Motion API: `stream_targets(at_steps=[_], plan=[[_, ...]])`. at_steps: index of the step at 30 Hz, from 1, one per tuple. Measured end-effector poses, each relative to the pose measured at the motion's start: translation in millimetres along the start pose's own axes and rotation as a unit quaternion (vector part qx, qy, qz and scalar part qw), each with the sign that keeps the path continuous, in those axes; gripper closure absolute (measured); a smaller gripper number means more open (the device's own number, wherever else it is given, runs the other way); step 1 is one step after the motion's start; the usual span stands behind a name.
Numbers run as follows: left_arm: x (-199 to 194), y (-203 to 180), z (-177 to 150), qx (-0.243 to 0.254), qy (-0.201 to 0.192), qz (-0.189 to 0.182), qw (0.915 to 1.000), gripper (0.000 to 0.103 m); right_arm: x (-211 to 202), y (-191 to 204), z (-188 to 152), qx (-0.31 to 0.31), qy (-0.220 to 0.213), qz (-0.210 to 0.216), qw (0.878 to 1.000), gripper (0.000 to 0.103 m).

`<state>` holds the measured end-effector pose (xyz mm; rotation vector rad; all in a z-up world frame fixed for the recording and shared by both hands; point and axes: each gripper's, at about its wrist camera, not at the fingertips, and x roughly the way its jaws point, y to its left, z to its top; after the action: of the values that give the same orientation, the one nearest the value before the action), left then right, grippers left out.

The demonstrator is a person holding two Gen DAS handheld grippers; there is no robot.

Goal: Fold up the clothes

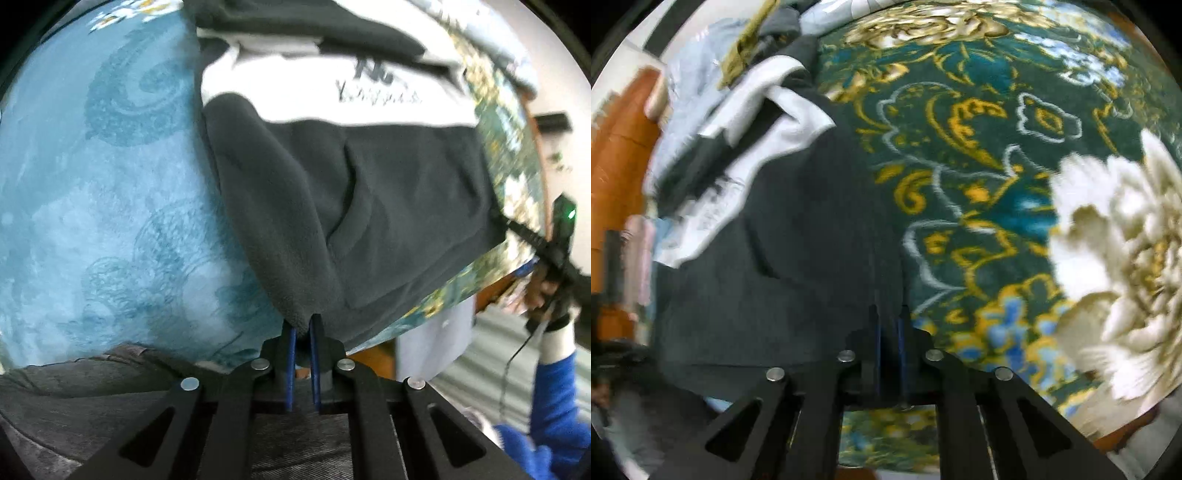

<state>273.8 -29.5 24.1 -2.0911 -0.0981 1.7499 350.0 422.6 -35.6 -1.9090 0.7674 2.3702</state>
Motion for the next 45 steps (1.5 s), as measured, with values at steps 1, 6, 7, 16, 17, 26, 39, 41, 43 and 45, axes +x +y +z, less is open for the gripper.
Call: stream_targets(at_steps=[1,6,7,16,17,26,39,41,43,45], plan=[[-6,1,1,-0.005,-0.012,-0.016,0.9998,0.097,-8,-3,3,0.016,-0.010,0.027,0.999,0.095],[-39,37,17,-0.056,-0.095,-0.115,0.9872,0.098,-51,-13,25,0.084,-0.074,0.175,0.978,0.096],[-41,41,20,-0.070,-0.110,-0.133,0.9824,0.098,-58,-11,31,0.088,-0.085,0.200,0.972,0.096],[-53,105,95,-0.189,-0.183,-0.235,0.9357,0.098,-58,31,135,0.132,-0.128,0.294,0.938,0.096],[-55,112,105,-0.201,-0.191,-0.242,0.9299,0.098,-53,36,152,0.138,-0.128,0.294,0.937,0.096],[-11,150,169,-0.297,-0.195,-0.272,0.8943,0.094,19,79,248,0.191,-0.097,0.238,0.947,0.095],[-45,126,135,-0.091,-0.280,-0.102,0.9502,0.041,-17,76,252,0.098,-0.140,0.132,0.976,0.064],[-37,111,140,-0.051,-0.267,-0.083,0.9588,0.041,-19,64,248,0.097,-0.136,0.091,0.982,0.063],[-30,87,147,0.007,-0.262,-0.051,0.9636,0.041,-6,54,244,0.101,-0.110,0.062,0.987,0.063],[-25,65,152,0.058,-0.270,-0.010,0.9611,0.041,8,50,242,0.096,-0.089,0.040,0.991,0.063]])
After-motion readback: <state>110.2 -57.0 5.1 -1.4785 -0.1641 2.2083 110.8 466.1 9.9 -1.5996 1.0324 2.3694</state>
